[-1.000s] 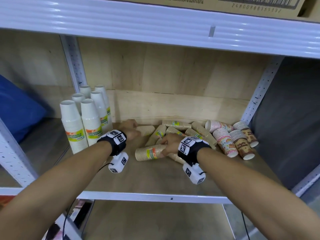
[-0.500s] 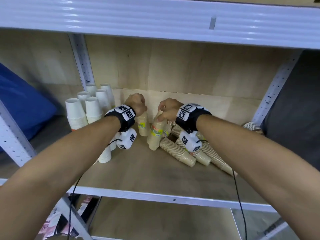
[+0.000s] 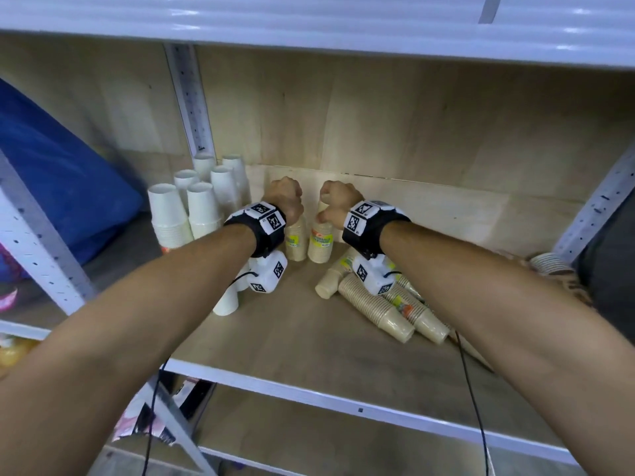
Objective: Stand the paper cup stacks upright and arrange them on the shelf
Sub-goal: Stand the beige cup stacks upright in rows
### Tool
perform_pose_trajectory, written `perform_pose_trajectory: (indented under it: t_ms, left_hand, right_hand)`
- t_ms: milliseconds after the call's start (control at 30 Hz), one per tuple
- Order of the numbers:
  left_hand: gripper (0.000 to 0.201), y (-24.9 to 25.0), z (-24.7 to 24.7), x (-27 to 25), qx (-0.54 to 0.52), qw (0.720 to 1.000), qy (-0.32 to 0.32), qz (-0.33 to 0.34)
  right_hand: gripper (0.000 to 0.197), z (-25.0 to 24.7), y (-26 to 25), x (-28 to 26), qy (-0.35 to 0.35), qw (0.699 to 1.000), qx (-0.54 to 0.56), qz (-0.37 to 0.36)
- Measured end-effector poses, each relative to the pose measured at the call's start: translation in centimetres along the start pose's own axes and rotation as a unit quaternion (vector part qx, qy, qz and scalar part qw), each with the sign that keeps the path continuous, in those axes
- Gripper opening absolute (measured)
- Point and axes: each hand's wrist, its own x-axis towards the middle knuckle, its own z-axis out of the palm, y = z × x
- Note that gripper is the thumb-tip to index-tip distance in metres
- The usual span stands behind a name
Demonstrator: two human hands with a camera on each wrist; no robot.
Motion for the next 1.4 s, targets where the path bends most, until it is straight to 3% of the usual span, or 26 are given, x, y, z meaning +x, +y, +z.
perform_pose_trajectory:
  t_ms: [500,833,1133,1400]
  left_hand:
    - [0.026,-1.1,2.3,1.0,0.018,0.998,-0.036,-0.046]
    - [0.023,-1.5,3.0,1.9,0.013,0.998,-0.029,-0.056]
    - [0.027,-1.5,3.1,2.0,-0.008,0.996,-0.018,-0.085]
    - [0.028,-1.6,3.1,2.0,0.002,0.998,-0.01,-0.068]
  right_hand:
    - [0.042,3.8,1.2,2.7,-0.05,0.999,-0.001,-0.021]
    - [0.055,4.1,2.4,2.7,-0.015,0.998,0.042,-0.048]
    - [0.052,4.0,2.4,2.8,-0.002,0.998,0.05,-0.049]
    - [0.05,4.2,2.4,2.8,0.003,0.998,0.047,-0.046]
